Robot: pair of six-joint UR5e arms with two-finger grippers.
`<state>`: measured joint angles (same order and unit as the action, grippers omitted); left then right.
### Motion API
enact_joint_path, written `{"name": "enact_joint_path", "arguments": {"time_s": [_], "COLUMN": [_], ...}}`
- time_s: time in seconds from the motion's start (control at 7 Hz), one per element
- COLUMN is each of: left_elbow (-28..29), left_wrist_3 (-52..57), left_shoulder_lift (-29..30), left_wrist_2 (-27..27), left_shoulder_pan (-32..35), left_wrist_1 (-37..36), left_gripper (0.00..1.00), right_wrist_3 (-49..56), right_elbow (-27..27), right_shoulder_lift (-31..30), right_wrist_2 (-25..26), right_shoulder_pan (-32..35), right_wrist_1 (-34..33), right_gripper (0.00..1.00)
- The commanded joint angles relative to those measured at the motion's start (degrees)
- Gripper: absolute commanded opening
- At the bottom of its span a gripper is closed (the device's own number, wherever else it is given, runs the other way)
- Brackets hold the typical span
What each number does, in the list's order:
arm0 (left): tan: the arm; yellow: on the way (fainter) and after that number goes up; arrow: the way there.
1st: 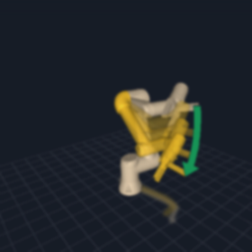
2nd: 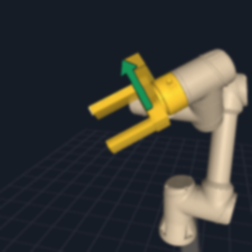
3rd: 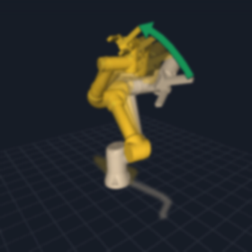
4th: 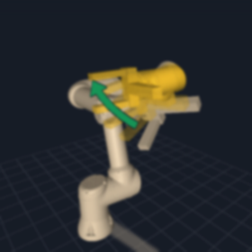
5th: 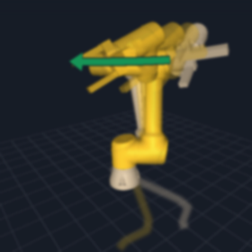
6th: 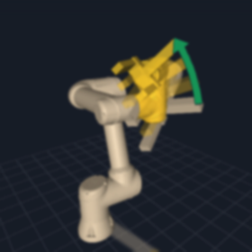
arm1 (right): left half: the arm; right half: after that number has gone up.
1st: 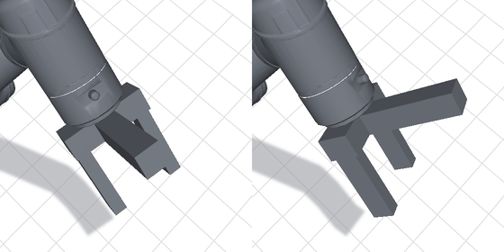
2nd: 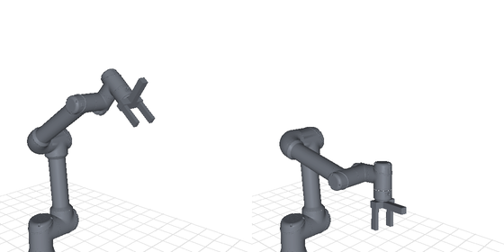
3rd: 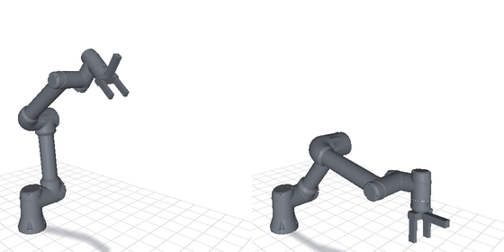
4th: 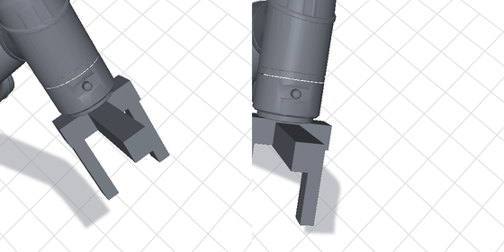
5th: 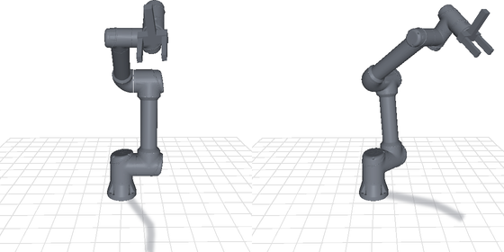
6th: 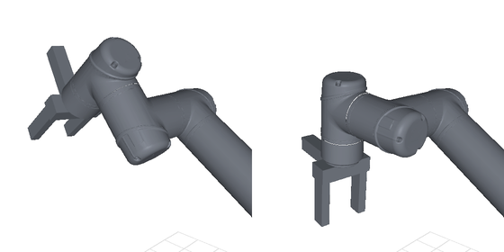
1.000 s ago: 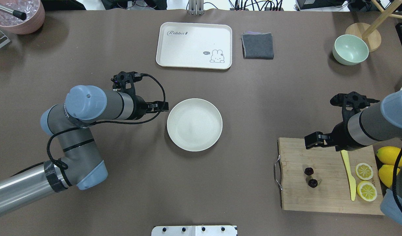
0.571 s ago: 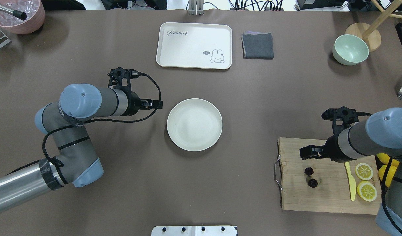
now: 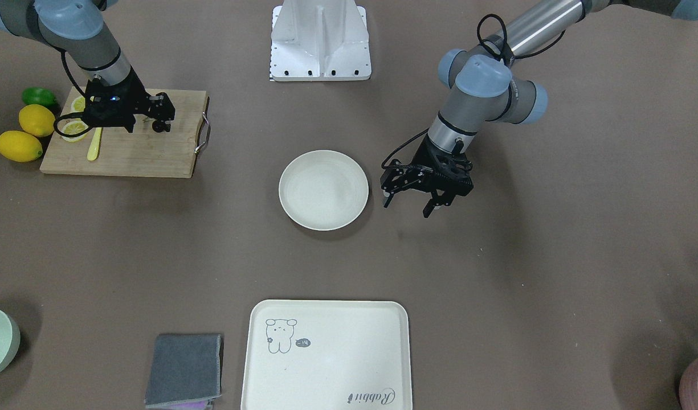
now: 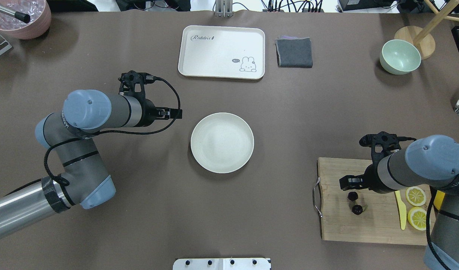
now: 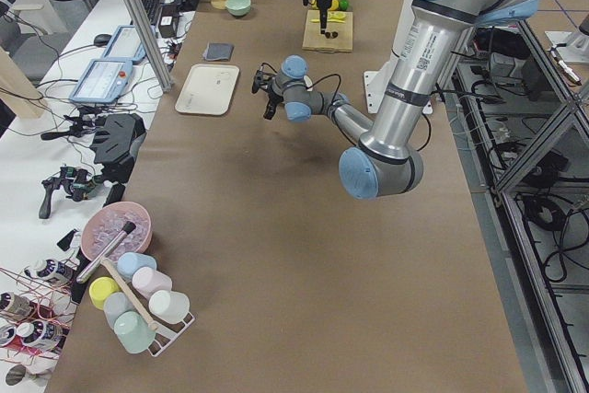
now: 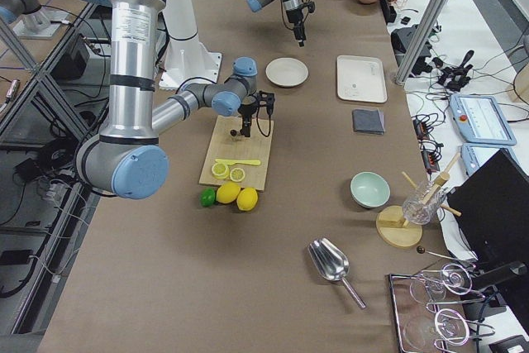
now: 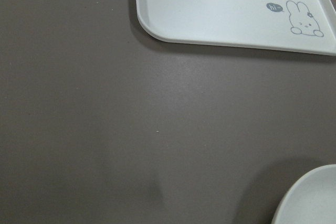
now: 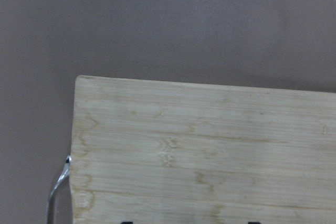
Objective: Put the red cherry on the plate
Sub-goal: 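Grasp the dark red cherries with the right gripper while the left arm withdraws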
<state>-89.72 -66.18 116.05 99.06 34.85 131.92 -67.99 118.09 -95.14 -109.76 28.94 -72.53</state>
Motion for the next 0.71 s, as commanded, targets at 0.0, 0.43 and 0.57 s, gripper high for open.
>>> {"name": "enact_joint_path", "arguments": {"time_s": [0.0, 0.43, 0.57], "left_elbow": [0.2, -0.7, -1.2], "left_wrist_3": [0.1, 0.2, 0.2], "left_shoulder_lift": [-0.1, -1.0, -1.4], "left_wrist_2": [-0.1, 0.3, 1.1], "left_shoulder_pan": [0.3, 2.2, 2.7], "left_wrist_1": [0.0, 0.0, 0.1], "left_gripper": [0.98, 0.98, 0.98], "right_wrist_3": [0.0, 0.0, 0.1], "right_elbow": [-0.5, -0.8, -0.6], "right_shoulder_lift": [0.0, -0.3, -0.4], "right_wrist_2": [0.0, 0.0, -0.1], "right_shoulder_pan": [-1.5, -2.9, -2.9], "right_wrist_1": [0.0, 0.1, 0.0], "right_gripper": [0.75, 0.22, 0.00]}}
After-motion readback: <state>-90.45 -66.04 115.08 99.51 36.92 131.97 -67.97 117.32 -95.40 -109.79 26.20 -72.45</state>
